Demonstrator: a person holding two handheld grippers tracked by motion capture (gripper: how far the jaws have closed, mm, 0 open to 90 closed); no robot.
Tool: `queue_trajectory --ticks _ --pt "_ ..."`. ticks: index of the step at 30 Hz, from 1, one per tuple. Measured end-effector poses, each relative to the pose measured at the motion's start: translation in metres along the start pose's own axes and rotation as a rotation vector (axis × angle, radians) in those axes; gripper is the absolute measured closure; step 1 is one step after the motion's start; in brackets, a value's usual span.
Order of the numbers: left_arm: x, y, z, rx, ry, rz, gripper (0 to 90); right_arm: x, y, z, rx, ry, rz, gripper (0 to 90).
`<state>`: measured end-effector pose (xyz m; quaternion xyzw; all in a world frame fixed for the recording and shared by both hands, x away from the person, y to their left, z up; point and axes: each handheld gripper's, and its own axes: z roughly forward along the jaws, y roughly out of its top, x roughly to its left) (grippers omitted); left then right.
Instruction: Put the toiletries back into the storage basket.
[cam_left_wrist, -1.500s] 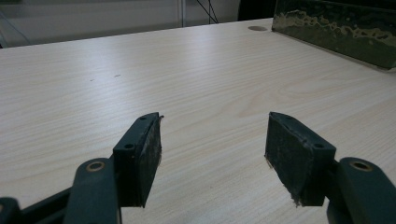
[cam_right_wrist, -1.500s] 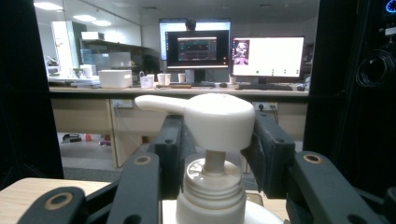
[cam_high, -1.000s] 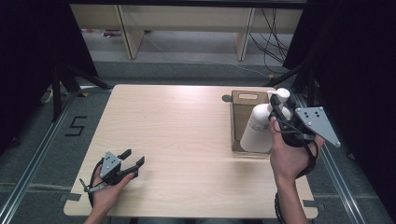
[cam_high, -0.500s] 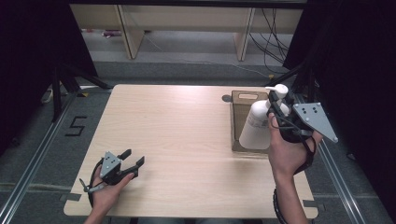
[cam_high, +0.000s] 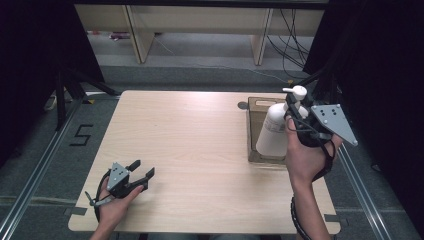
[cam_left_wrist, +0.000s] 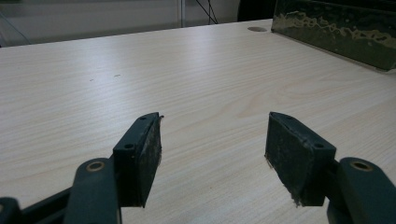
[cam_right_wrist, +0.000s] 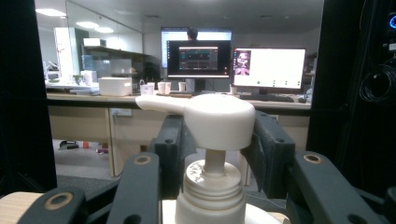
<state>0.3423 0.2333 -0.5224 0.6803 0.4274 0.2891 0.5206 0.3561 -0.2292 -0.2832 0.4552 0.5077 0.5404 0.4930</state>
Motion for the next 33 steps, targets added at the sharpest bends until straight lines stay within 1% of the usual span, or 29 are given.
queue_trajectory --ticks 4,5,10,11,14,15,19,20,23,24,30,32,33 --pt "0.0 0.0 0.001 -0.01 -0.006 -0.001 35.4 0.0 -0.001 0.004 -0.002 0.002 -0.003 60.2" --pt "0.0 0.0 0.0 0.001 0.0 0.0 35.4 0.0 -0.001 0.005 0.003 0.002 -0.005 60.2" --pt "0.0 0.0 0.0 0.0 -0.001 0.0 35.4 0.003 -0.002 0.011 0.006 0.014 0.008 60.2" --pt "0.0 0.0 0.0 -0.001 -0.001 0.0 35.4 0.002 -0.002 0.012 0.004 0.008 -0.009 60.2" --pt "0.0 0.0 0.001 -0.011 -0.007 -0.003 35.4 0.002 -0.004 0.015 0.004 0.004 -0.01 60.2" --pt "0.0 0.0 0.0 -0.007 -0.004 -0.002 35.4 0.003 -0.004 0.015 0.014 0.001 0.001 60.2" --pt "0.0 0.0 0.001 -0.007 -0.004 -0.001 35.4 0.003 -0.006 0.02 0.014 -0.001 -0.008 60.2" --pt "0.0 0.0 0.001 -0.007 -0.003 -0.001 35.4 0.002 -0.007 0.021 0.011 -0.001 -0.021 60.2" --pt "0.0 0.0 0.001 -0.007 -0.004 0.0 35.4 0.003 -0.009 0.024 0.021 -0.004 -0.006 60.2" --pt "0.0 0.0 0.001 -0.007 -0.004 -0.001 35.4 0.001 -0.009 0.025 0.017 -0.005 -0.019 60.2" --pt "0.0 0.0 0.0 0.001 -0.004 0.001 35.4 0.002 -0.012 0.029 0.026 -0.009 -0.011 60.2" --pt "0.0 0.0 0.0 0.0 -0.004 0.001 35.4 0.001 -0.012 0.029 0.04 -0.017 -0.012 60.2" --pt "0.0 0.0 0.0 -0.002 -0.004 0.0 35.4 0.001 -0.013 0.03 0.031 -0.015 -0.012 60.2"
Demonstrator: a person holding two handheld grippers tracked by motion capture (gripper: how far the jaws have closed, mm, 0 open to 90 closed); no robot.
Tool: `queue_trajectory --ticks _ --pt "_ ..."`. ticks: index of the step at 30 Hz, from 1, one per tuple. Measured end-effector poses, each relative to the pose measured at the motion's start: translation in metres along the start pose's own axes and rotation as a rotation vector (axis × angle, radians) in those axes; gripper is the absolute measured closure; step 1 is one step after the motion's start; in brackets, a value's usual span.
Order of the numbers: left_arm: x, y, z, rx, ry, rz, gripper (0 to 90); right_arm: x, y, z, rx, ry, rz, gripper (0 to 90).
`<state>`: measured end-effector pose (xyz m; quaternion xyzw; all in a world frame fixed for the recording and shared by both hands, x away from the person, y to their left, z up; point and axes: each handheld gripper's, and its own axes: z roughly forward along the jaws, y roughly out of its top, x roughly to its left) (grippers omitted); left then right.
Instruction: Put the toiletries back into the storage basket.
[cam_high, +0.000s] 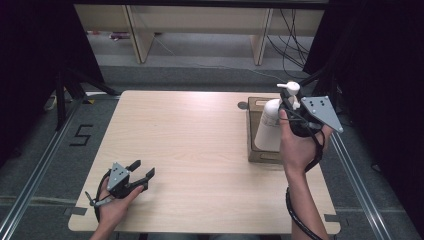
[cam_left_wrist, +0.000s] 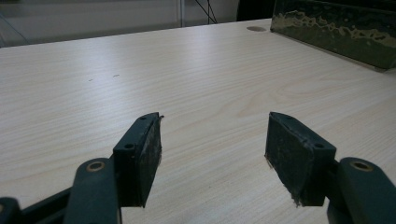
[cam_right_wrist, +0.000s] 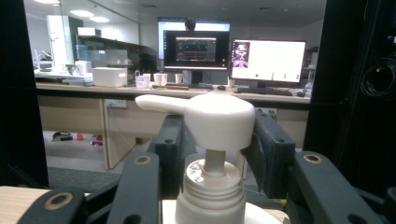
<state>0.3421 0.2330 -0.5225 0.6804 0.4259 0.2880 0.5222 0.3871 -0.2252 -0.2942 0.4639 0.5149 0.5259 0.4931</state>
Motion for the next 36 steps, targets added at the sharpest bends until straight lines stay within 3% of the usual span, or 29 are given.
queue_trajectory --ticks 1,6,10,16,23,25,36 --pt "0.0 0.0 0.0 -0.001 0.001 -0.001 35.4 -0.001 0.0 0.001 0.0 0.004 -0.017 60.2" --pt "0.0 0.0 0.0 0.0 -0.001 0.0 35.4 -0.001 -0.003 0.003 0.015 -0.001 0.001 60.2" --pt "0.0 0.0 0.0 0.0 0.0 0.0 35.4 -0.001 -0.005 0.005 0.012 -0.002 -0.025 60.2" --pt "0.0 0.0 0.001 -0.005 -0.001 -0.002 35.4 -0.001 -0.008 0.009 0.021 -0.006 -0.013 60.2" --pt "0.0 0.0 0.0 -0.001 -0.001 0.0 35.4 -0.002 -0.012 0.011 0.027 -0.009 -0.032 60.2" --pt "0.0 0.0 0.0 -0.001 -0.001 0.001 35.4 -0.001 -0.014 0.012 0.037 -0.004 -0.014 60.2" --pt "-0.001 0.0 0.0 0.001 0.0 0.003 35.4 -0.002 -0.02 0.017 0.046 -0.004 -0.034 60.2"
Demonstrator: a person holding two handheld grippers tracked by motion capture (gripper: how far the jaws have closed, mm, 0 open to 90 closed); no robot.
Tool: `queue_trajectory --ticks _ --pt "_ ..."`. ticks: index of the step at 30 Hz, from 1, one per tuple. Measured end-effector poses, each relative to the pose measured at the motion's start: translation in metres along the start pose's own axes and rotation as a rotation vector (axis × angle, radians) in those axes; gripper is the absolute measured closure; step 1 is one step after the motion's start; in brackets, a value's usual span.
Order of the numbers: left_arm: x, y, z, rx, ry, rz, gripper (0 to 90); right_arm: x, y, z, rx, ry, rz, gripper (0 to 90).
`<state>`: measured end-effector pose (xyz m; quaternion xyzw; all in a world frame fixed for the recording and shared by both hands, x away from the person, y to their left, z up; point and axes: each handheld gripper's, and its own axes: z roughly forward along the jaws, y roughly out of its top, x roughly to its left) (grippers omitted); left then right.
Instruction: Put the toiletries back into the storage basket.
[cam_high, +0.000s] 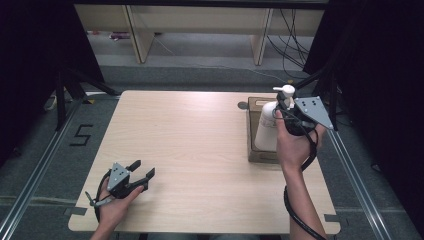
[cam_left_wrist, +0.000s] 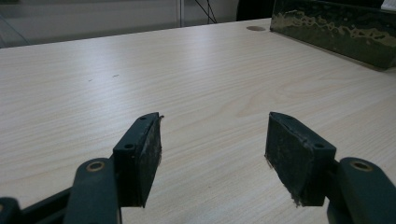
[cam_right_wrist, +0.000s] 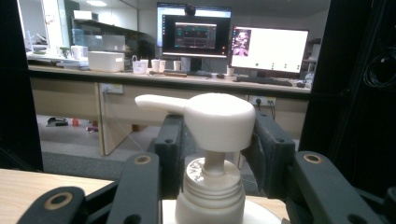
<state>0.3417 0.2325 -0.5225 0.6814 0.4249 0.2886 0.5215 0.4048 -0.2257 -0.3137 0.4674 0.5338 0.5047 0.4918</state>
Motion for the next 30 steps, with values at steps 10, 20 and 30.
queue_trajectory --ticks 10,20,30 --pt "0.0 0.0 0.0 0.001 0.0 0.0 35.4 0.002 -0.007 0.003 0.022 0.004 -0.004 60.2" --pt "0.0 0.0 0.0 0.004 0.002 0.003 35.4 0.003 -0.015 0.004 0.043 0.01 0.003 60.2" --pt "0.0 0.0 0.0 0.004 0.001 0.004 35.4 0.007 -0.019 0.004 0.049 0.007 0.004 60.2"
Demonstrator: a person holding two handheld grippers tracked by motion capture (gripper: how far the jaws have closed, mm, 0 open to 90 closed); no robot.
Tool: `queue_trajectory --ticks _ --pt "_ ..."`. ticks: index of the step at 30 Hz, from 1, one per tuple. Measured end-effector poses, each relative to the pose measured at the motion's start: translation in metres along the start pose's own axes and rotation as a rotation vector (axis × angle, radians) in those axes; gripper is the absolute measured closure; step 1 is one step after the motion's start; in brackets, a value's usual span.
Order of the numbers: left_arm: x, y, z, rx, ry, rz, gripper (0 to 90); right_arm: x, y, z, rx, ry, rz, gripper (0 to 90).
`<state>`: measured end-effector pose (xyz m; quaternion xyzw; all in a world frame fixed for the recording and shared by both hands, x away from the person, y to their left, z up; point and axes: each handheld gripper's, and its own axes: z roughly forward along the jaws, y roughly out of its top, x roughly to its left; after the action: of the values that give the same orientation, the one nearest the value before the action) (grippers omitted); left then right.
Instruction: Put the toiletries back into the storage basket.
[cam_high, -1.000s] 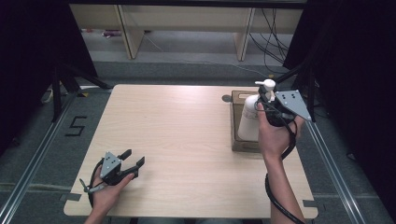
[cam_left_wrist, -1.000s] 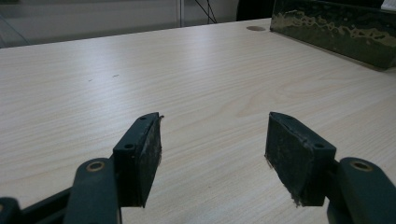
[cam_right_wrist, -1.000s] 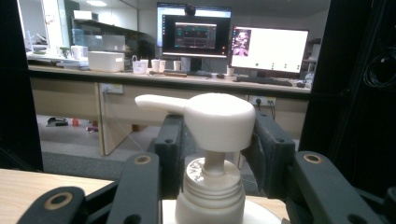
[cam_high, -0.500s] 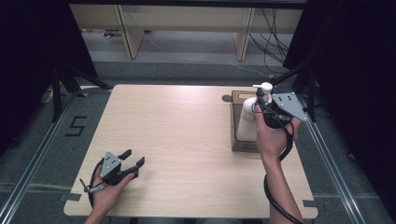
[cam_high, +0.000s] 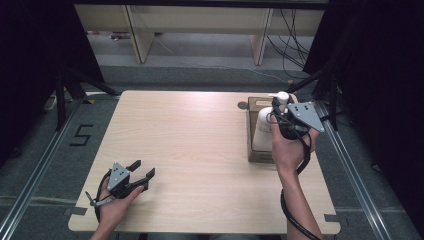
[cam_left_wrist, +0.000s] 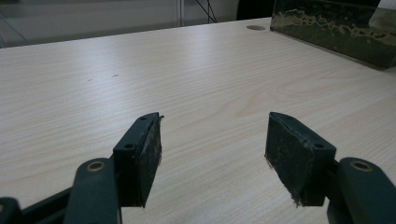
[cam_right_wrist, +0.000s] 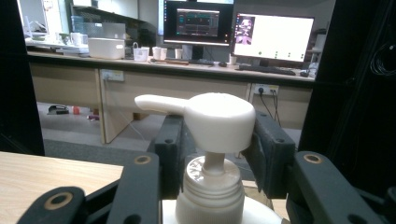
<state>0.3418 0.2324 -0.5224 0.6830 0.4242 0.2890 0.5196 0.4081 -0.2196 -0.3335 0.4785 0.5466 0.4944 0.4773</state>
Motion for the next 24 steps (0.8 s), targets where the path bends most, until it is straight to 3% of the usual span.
queue_trajectory --ticks 3,4,6,17,23,24 --pt "0.0 0.0 0.0 -0.002 -0.001 -0.002 35.4 -0.001 -0.002 0.0 0.0 -0.003 -0.015 60.2" --pt "0.0 0.0 0.0 -0.002 -0.001 -0.003 35.4 0.001 -0.003 0.0 0.006 0.001 0.008 60.2" --pt "0.0 0.0 0.0 -0.002 -0.001 -0.002 35.4 0.0 -0.005 0.0 0.006 -0.004 -0.012 60.2" --pt "0.0 0.0 0.0 -0.001 -0.001 -0.001 35.4 0.002 -0.019 0.0 0.045 0.006 0.001 60.2" --pt "0.0 0.0 0.0 0.0 -0.002 0.0 35.4 0.002 -0.024 0.001 0.065 0.006 -0.028 60.1" --pt "0.0 0.0 0.0 0.003 0.001 0.002 35.4 0.003 -0.025 0.001 0.065 0.006 -0.013 60.1"
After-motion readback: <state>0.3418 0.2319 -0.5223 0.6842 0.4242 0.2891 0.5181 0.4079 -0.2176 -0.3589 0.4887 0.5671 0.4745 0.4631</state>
